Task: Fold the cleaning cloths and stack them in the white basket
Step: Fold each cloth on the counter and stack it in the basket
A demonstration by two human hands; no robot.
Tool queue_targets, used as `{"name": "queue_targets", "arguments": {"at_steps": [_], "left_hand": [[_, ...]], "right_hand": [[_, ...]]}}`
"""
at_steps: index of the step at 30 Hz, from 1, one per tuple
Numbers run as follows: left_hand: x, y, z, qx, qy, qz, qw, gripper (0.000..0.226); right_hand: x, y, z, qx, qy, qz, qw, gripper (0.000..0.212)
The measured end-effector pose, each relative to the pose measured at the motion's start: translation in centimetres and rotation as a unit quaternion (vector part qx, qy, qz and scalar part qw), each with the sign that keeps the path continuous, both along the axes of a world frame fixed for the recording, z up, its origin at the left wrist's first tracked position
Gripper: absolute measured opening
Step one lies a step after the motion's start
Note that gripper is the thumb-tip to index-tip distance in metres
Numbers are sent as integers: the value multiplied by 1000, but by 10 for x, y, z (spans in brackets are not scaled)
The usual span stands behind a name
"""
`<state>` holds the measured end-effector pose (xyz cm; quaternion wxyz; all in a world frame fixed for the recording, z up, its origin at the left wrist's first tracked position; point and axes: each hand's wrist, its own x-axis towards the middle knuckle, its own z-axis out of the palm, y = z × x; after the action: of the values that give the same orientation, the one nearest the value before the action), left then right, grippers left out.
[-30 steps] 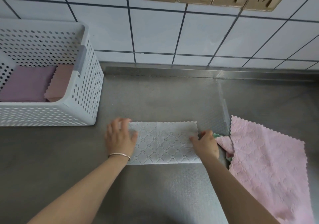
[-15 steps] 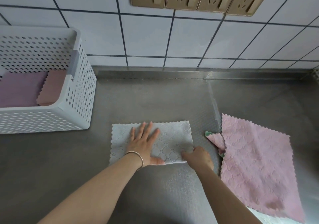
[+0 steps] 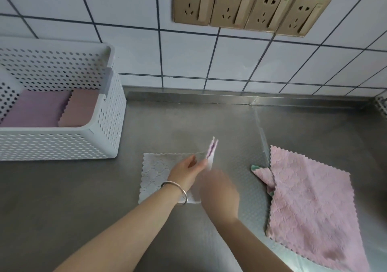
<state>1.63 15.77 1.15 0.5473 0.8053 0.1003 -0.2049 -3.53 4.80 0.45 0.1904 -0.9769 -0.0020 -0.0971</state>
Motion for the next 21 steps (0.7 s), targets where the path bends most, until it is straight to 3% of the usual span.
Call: {"name": "queue_targets", "arguments": {"at_steps": [3, 6, 11, 15, 18, 21], "left_hand": [[-1, 10, -1, -21, 72, 115, 990, 26], [-4, 30, -8, 9, 87, 146, 985, 32], [-2, 64, -15, 0, 74, 169, 983, 25], [-2, 81, -30, 95, 77, 175, 977, 28], [-8, 85, -35, 132, 80, 208, 966, 39], [-16, 87, -41, 135, 42, 266, 954, 35]], "right_hand": [[1, 23, -4, -36, -68, 106, 991, 12], [0, 35, -14, -31, -62, 169, 983, 14], [-3, 41, -31, -42, 28, 169, 984, 70], [-1, 44, -42, -76, 104, 179, 975, 93], [-2, 45, -50, -93, 120, 197, 968, 92], [-2, 46, -57, -101, 114, 203, 967, 66]]}}
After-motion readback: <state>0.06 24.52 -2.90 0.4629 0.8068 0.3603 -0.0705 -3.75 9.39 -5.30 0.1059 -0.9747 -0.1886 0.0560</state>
